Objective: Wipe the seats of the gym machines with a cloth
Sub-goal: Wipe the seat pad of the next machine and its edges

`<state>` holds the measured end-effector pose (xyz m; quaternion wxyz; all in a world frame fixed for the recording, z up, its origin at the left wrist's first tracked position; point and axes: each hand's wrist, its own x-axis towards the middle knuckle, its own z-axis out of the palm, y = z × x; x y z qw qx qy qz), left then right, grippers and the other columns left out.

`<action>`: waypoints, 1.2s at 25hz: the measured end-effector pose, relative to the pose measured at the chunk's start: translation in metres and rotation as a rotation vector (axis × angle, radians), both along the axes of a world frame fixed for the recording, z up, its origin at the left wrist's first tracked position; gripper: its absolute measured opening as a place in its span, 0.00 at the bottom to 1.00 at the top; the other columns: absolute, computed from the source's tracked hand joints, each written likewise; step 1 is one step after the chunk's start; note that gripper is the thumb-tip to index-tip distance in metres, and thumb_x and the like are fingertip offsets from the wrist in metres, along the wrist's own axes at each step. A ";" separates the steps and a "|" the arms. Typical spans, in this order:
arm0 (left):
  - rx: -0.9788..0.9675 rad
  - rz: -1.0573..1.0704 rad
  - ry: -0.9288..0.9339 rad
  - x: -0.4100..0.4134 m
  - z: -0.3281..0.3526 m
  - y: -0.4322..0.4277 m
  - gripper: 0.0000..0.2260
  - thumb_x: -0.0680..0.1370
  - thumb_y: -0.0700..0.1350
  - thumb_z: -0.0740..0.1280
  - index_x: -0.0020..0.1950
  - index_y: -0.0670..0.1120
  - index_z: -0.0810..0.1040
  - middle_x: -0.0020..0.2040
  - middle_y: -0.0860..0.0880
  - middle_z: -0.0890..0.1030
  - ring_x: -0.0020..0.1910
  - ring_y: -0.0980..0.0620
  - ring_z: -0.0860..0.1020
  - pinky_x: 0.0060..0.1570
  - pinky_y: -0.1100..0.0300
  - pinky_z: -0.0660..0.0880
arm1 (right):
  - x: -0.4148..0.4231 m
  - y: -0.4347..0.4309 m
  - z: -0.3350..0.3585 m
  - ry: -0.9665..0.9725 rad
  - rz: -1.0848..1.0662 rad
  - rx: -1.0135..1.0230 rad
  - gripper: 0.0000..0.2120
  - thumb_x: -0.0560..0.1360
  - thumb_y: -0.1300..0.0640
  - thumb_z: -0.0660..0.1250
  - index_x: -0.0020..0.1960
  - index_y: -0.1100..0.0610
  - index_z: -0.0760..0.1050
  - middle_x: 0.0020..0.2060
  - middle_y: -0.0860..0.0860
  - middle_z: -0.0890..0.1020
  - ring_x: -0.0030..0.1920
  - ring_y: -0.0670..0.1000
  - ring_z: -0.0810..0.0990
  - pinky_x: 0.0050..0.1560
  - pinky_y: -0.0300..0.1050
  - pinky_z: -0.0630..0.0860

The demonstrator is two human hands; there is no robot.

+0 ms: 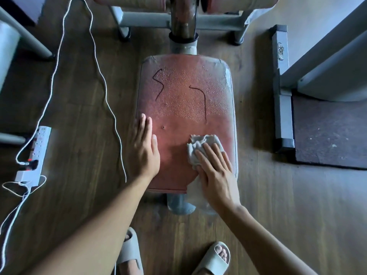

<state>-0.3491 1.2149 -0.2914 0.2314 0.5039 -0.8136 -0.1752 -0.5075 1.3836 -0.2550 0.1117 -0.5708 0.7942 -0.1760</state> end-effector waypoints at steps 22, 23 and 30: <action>-0.042 0.031 -0.087 -0.003 0.001 -0.002 0.22 0.83 0.39 0.51 0.78 0.39 0.64 0.79 0.41 0.63 0.78 0.45 0.62 0.74 0.46 0.63 | -0.102 -0.199 0.000 0.096 0.115 -0.056 0.21 0.82 0.54 0.57 0.74 0.53 0.71 0.76 0.53 0.69 0.79 0.56 0.61 0.78 0.56 0.55; -0.039 0.028 -0.082 -0.002 0.000 -0.002 0.22 0.83 0.39 0.51 0.78 0.39 0.64 0.79 0.42 0.63 0.78 0.45 0.62 0.74 0.45 0.64 | -0.090 -0.194 0.001 0.091 0.087 -0.066 0.22 0.81 0.56 0.58 0.74 0.54 0.71 0.75 0.54 0.70 0.78 0.57 0.62 0.78 0.56 0.56; -0.025 0.042 -0.050 -0.005 0.004 -0.002 0.22 0.83 0.38 0.52 0.77 0.39 0.65 0.78 0.42 0.64 0.78 0.44 0.63 0.72 0.44 0.66 | -0.113 -0.139 0.002 0.137 0.486 -0.071 0.21 0.83 0.53 0.57 0.76 0.50 0.69 0.77 0.50 0.67 0.79 0.52 0.60 0.78 0.56 0.57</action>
